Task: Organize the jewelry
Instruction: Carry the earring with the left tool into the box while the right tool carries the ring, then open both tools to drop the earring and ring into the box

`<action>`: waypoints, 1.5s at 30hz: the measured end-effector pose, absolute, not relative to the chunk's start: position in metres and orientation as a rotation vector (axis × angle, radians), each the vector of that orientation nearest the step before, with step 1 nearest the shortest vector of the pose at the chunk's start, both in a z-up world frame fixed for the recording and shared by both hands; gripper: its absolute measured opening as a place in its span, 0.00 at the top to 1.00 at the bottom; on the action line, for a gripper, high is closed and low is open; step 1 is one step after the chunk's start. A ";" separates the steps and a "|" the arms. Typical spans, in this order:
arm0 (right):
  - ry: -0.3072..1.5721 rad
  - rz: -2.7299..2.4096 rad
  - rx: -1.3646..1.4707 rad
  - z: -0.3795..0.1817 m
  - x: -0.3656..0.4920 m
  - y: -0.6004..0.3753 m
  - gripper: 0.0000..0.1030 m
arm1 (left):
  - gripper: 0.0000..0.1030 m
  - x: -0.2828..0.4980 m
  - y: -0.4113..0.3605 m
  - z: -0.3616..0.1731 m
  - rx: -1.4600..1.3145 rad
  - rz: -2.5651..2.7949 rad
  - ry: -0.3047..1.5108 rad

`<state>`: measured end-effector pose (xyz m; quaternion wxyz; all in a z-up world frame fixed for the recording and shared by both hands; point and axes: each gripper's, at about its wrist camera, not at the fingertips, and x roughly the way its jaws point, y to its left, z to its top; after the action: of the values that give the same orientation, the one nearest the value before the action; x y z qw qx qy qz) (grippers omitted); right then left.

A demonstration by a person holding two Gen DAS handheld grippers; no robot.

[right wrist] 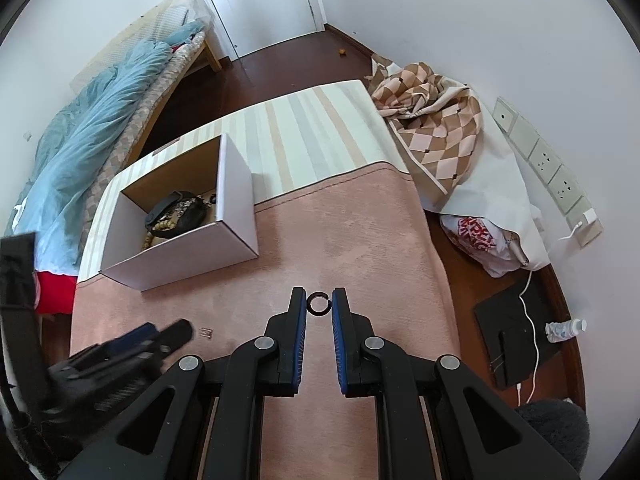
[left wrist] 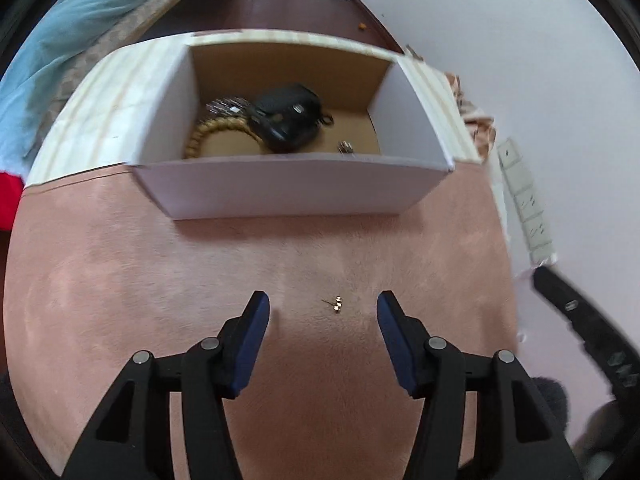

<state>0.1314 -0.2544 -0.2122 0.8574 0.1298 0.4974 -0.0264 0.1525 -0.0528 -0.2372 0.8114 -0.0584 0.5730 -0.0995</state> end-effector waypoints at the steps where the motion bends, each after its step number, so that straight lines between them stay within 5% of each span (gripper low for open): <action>1: 1.048 -0.062 0.273 -0.213 0.131 -0.257 0.87 | 0.48 0.153 -0.058 -0.243 -0.097 -0.209 1.229; 6: 1.058 -0.090 0.276 -0.218 0.130 -0.268 0.87 | 0.50 0.151 -0.075 -0.257 0.001 -0.190 1.222; 8: 1.062 -0.097 0.276 -0.220 0.130 -0.271 0.87 | 0.63 0.149 -0.081 -0.257 0.039 -0.185 1.204; 10: 1.064 -0.101 0.276 -0.222 0.130 -0.273 0.87 | 0.92 0.148 -0.087 -0.257 0.067 -0.188 1.188; 13: 1.064 -0.099 0.276 -0.222 0.130 -0.273 0.87 | 0.96 0.148 -0.088 -0.255 0.069 -0.198 1.169; 30: 1.039 0.115 0.306 -0.182 0.188 -0.223 0.87 | 0.97 0.186 -0.011 -0.152 -0.148 -0.233 1.100; 45: 1.246 0.204 0.149 -0.204 0.304 -0.157 0.82 | 0.92 0.269 0.032 -0.164 -0.124 -0.092 1.235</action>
<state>0.3040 -0.1575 -0.2044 0.8046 0.0697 0.5820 0.0955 0.2686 0.0315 -0.1641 0.8127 -0.0582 0.5782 -0.0429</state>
